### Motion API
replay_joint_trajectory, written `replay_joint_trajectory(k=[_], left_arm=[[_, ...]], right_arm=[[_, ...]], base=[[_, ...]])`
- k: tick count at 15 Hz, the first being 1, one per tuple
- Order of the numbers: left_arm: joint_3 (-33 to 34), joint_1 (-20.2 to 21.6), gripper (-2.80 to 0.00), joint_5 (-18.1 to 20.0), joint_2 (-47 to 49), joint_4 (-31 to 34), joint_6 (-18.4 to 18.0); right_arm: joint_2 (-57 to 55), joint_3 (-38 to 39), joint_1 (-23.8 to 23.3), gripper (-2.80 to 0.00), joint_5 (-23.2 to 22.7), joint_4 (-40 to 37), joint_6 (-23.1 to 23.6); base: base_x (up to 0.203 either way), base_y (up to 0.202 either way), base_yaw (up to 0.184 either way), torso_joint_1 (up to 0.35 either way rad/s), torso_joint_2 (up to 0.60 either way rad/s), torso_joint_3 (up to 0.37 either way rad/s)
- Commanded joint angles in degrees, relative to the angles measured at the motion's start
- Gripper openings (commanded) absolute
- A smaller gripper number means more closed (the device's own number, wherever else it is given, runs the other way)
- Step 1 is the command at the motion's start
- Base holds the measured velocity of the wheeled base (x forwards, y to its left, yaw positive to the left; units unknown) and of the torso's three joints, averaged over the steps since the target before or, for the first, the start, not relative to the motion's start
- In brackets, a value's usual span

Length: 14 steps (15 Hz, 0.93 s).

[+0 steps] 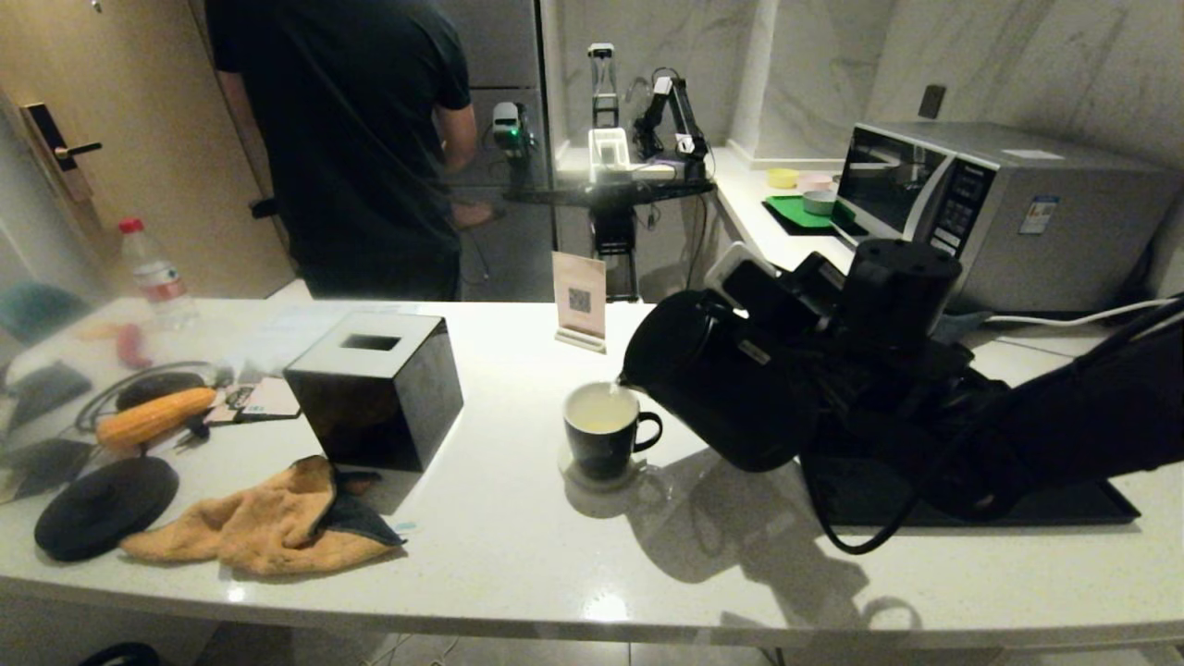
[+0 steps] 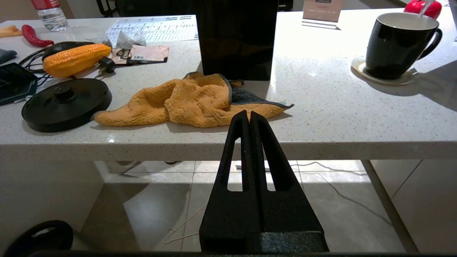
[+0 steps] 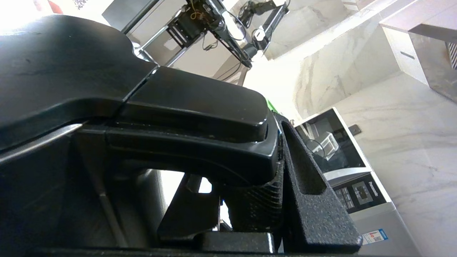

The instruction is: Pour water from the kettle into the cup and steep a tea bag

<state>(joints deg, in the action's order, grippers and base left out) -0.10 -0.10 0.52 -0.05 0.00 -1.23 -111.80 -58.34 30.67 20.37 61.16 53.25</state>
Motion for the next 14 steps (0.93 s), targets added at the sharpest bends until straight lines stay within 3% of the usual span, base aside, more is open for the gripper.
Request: replay_joint_trajectory(k=[1,6,14], left_arm=[[0.0,0.0,-2.8,0.0,0.0,0.0,0.0],[0.0,0.0,-2.8,0.0,0.0,0.0,0.0],[0.0,0.0,-2.8,0.0,0.0,0.0,0.0]], right_arm=[[-0.1,0.3,0.1,-2.8,0.1,0.3,0.3],[-0.1,0.4,0.7,-2.8,0.0,0.4,-0.9],[0.5,-0.2,1.9,-2.8,0.6,-0.1,-7.3]], base=[[0.0,0.0,0.0,0.0,0.0,0.0],[0.0,0.0,0.0,0.0,0.0,0.0],[0.0,0.0,0.0,0.0,0.0,0.0]])
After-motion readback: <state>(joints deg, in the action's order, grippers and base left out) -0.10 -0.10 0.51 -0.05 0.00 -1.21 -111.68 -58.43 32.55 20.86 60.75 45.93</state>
